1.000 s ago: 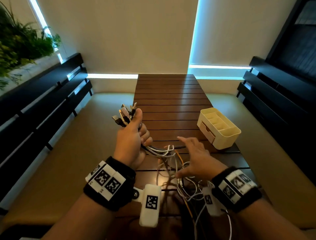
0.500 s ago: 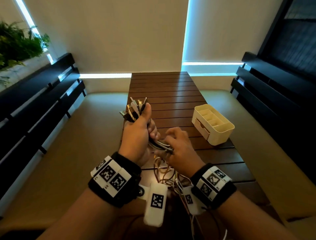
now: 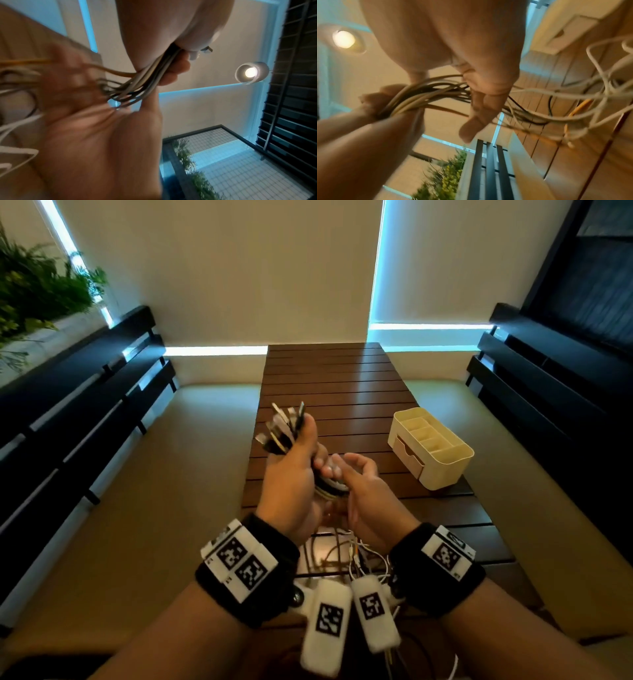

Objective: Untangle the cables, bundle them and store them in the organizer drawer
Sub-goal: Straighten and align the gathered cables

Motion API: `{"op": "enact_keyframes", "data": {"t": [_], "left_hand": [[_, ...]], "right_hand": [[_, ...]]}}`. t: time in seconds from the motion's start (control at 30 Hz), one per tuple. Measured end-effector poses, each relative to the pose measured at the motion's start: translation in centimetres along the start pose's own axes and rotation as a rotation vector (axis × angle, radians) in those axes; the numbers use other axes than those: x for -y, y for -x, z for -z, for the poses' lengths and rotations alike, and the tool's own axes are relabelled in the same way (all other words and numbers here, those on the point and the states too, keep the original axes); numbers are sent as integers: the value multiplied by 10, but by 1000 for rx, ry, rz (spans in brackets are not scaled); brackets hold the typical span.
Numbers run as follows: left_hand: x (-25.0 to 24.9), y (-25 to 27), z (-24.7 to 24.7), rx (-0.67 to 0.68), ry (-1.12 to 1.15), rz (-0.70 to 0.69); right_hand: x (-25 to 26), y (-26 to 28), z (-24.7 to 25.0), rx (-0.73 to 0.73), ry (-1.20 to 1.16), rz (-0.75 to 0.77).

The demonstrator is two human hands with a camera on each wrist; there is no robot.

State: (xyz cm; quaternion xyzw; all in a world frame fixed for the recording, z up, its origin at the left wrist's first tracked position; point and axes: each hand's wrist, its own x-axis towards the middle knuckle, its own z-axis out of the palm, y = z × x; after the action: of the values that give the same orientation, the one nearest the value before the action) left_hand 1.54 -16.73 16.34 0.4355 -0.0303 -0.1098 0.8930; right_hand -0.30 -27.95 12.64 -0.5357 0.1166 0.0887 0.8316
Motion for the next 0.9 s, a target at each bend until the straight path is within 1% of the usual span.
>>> {"op": "enact_keyframes", "data": {"t": [0.07,0.1,0.2,0.3,0.33,0.37,0.43,0.47,0.53,0.57,0.6,0.63,0.67,0.73,0.77,0.83,0.9], "left_hand": [[9,7,4,26,5,21],[9,10,7,29,-16,13],[4,12,11,9,-134,-58],[0,13,12,-14,-214,-139],[-1,14,13,-2,-244,-162],[-3,15,14,16,-279,-174],[-9,16,17,65,-326,-148],[-11,16,19,86,-340,-124],[-13,17,22,124,-375,-91],[-13,19,22,144,-393,-78],[-12,20,22,165,-405,-66],[-10,22,22,189,-409,-57],[-8,24,21,219,-404,-49],[-6,26,19,291,-377,-31],[-5,27,19,322,-363,-22],[-4,27,18,358,-360,-15],[-5,27,19,365,-382,-11]], "right_hand": [[2,-5,4,-113,-55,42],[1,-8,8,-135,-50,56],[-2,-9,11,-141,67,35],[1,-3,6,-86,219,4],[4,0,6,-63,336,-6],[8,3,8,-49,506,-9],[18,10,12,-63,867,17],[23,12,13,-98,1000,54],[36,18,15,-198,1124,214],[44,22,14,-231,1099,317],[50,25,11,-230,1000,402],[56,28,8,-177,848,460],[60,30,3,-68,682,485],[62,30,-2,177,400,464],[61,30,-4,262,314,442],[59,31,-10,348,229,413],[57,30,-13,341,188,406]]}}
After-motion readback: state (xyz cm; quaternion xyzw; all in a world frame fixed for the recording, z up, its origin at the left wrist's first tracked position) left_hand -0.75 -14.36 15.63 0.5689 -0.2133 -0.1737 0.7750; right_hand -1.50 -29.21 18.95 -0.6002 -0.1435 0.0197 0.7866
